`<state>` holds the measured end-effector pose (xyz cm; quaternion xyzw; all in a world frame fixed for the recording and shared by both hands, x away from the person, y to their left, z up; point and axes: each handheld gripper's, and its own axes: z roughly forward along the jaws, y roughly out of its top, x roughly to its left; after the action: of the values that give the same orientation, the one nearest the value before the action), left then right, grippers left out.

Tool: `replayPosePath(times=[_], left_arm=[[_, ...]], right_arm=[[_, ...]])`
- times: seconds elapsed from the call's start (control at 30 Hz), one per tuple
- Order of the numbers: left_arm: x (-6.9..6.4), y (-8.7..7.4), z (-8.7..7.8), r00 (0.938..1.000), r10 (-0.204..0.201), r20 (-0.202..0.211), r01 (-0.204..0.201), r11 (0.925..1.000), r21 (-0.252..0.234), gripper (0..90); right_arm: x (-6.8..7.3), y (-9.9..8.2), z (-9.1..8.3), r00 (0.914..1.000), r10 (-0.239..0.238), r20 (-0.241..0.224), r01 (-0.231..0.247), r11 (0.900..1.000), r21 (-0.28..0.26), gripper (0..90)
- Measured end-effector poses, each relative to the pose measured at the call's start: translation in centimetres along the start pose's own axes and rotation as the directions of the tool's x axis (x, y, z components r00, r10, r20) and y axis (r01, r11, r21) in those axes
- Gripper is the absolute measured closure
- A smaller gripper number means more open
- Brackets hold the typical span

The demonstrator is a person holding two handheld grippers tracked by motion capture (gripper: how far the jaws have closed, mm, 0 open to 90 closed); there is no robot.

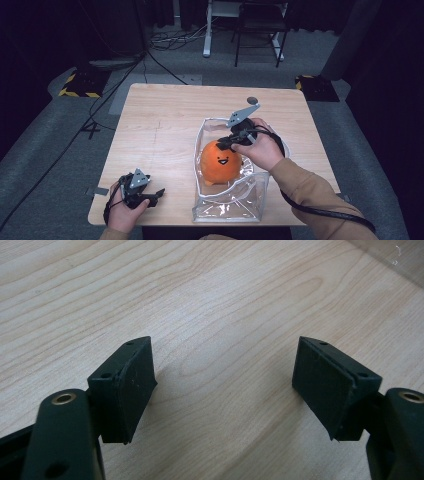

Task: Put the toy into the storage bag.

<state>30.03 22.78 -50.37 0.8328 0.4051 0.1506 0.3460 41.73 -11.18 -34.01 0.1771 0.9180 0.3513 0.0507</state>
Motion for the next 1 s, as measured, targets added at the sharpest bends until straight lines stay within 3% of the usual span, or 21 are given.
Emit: replayPosePath(times=[0.37, 0.67, 1.0], left_arm=[[0.0, 0.0, 0.0, 1.0, 0.0, 0.0, 0.0, 1.0, 0.0, 25.4], [0.0, 0.0, 0.0, 1.0, 0.0, 0.0, 0.0, 1.0, 0.0, 25.4], [0.0, 0.0, 0.0, 1.0, 0.0, 0.0, 0.0, 1.0, 0.0, 25.4]], right_arm=[[0.0, -0.1, 0.8, 1.0, -0.004, -0.002, 0.004, 0.998, 0.064, 78.4], [-0.4, -0.4, 1.4, 0.9996, 0.025, -0.014, -0.023, 0.9927, 0.119, 77.4], [-0.4, -0.5, 1.5, 0.999, 0.042, -0.018, -0.039, 0.9912, 0.127, 73.3]])
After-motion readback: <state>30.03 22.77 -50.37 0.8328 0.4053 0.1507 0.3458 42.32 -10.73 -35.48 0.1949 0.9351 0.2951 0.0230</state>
